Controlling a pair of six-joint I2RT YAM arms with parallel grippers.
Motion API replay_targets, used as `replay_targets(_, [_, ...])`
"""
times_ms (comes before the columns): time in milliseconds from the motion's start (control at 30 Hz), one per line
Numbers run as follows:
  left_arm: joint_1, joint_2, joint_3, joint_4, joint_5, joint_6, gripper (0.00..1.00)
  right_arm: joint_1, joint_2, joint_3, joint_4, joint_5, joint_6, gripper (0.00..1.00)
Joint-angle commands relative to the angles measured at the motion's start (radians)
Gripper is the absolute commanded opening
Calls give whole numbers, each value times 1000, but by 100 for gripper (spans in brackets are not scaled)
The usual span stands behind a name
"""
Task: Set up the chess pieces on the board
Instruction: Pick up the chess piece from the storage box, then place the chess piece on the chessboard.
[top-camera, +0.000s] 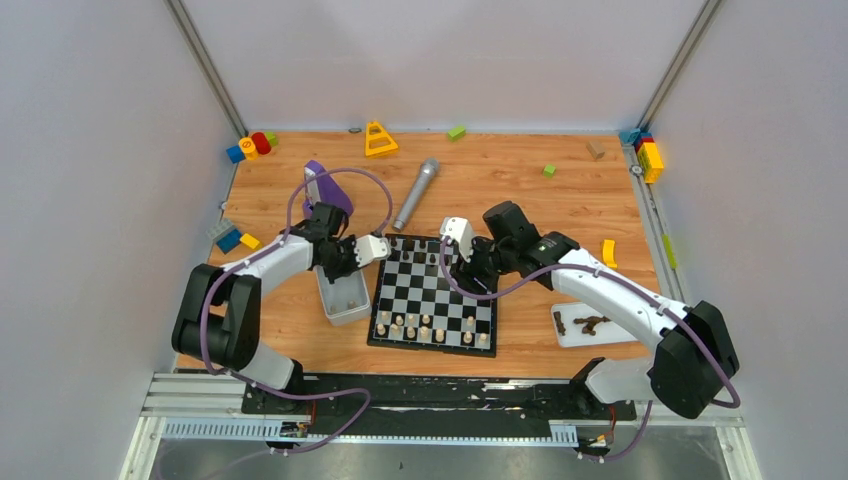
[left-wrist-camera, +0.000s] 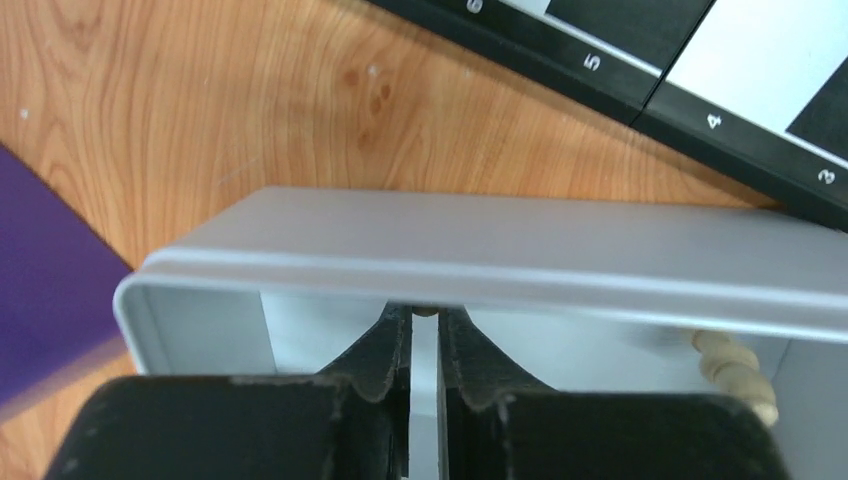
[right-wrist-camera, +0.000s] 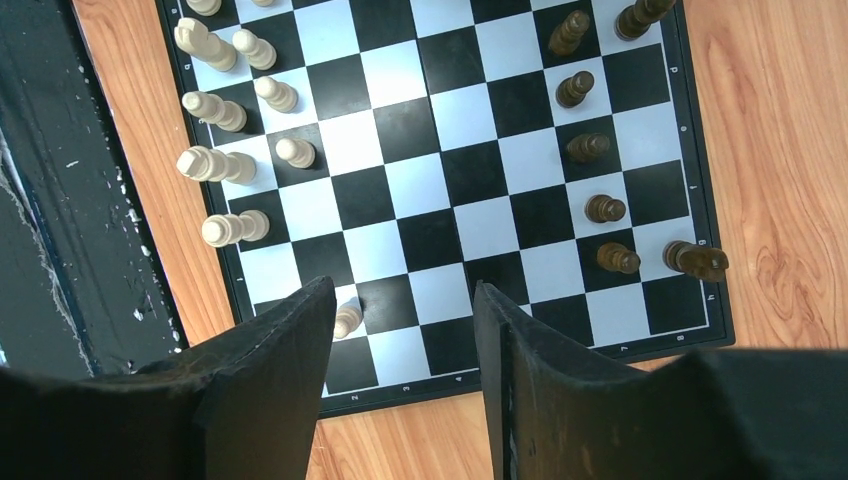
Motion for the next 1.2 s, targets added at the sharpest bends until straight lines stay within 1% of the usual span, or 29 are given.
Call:
replay_targets(0, [28, -103, 32, -63, -3, -23, 8, -3, 4, 13, 41, -17, 11, 54])
replay_targets(133, [30, -219, 61, -134, 21, -52, 7, -5, 2, 31, 44, -16, 33, 54])
replay_targets(267, [23, -330, 133, -223, 116, -133, 7, -34, 6, 65, 62, -39, 83, 55])
replay_targets(367, [-37, -373, 188, -250, 131, -177, 7, -94, 21, 103, 71, -111, 135, 55])
replay_targets(467, [-144, -399, 227, -248, 106, -232, 8, -182, 53, 160, 72, -266, 198, 57])
replay_targets(533, [-201, -393, 257, -236, 95, -269, 8, -223, 81, 202, 68, -384, 231, 58])
replay_targets(600, [-251, -373, 293, -224, 89, -300, 9, -241, 112, 239, 66, -471, 258, 60])
replay_targets(800, [-360, -281, 393, -211, 60, -367, 9, -245, 207, 317, 71, -636, 329, 62])
replay_targets(1033, [-437, -225, 424, -201, 48, -397, 9, -244, 329, 401, 73, -773, 399, 62])
replay_targets(1167, [-466, -203, 434, -201, 27, -403, 9, -230, 365, 420, 73, -777, 410, 62])
